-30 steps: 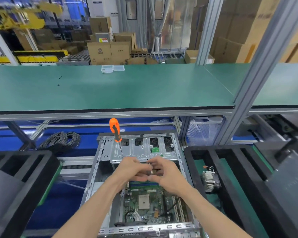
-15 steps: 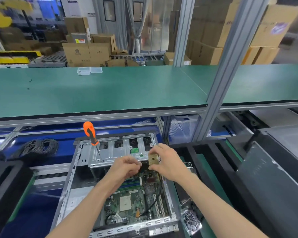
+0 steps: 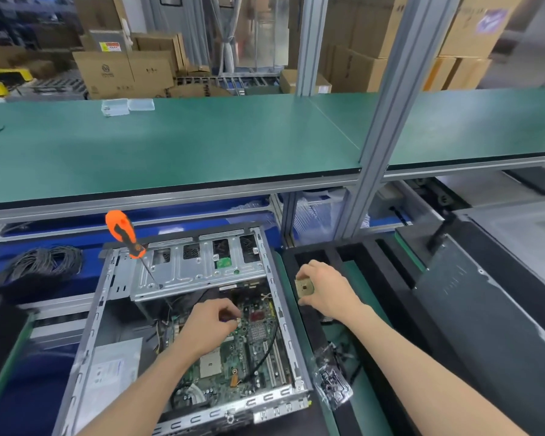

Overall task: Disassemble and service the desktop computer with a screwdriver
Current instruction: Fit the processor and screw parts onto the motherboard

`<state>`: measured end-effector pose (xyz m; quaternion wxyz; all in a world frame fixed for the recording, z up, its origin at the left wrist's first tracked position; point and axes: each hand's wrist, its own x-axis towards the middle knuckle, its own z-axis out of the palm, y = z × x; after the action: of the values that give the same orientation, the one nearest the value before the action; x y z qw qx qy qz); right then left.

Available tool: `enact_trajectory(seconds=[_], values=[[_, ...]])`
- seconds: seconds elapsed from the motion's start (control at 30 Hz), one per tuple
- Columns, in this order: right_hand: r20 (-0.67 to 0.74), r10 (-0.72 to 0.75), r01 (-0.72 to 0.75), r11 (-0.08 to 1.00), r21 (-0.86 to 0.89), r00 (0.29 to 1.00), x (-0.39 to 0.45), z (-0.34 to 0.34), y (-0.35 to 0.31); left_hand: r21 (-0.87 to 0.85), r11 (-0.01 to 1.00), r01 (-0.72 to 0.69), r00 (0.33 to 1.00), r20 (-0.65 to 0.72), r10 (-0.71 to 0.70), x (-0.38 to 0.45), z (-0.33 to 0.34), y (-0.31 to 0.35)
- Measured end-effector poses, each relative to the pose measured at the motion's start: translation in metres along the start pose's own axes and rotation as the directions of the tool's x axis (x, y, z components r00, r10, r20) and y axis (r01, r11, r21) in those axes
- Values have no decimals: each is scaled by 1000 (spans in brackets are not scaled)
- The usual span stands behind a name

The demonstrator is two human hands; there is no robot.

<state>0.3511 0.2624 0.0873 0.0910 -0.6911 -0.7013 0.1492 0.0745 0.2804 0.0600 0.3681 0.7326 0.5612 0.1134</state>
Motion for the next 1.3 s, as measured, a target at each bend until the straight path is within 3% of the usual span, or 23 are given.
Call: enact_trajectory(seconds=[0.33, 0.9, 1.03, 1.13, 1.3], values=[[246, -16, 80, 963, -255, 969, 16, 51, 18, 126, 992, 27, 999, 27, -30, 11, 6, -26], [301, 11, 41, 985, -166, 954, 19, 71, 29, 161, 985, 59, 998, 14, -62, 21, 8, -44], [186, -14, 31, 996, -86, 983, 20, 61, 25, 182, 982, 52, 998, 25, -57, 20, 7, -41], [10, -46, 47, 999, -26, 999, 19, 46, 9, 211, 976, 44, 992, 108, -68, 15, 6, -43], [-276, -117, 151, 983, 106, 954, 11, 14, -28, 149, 988, 50, 969, 234, -84, 6, 11, -48]])
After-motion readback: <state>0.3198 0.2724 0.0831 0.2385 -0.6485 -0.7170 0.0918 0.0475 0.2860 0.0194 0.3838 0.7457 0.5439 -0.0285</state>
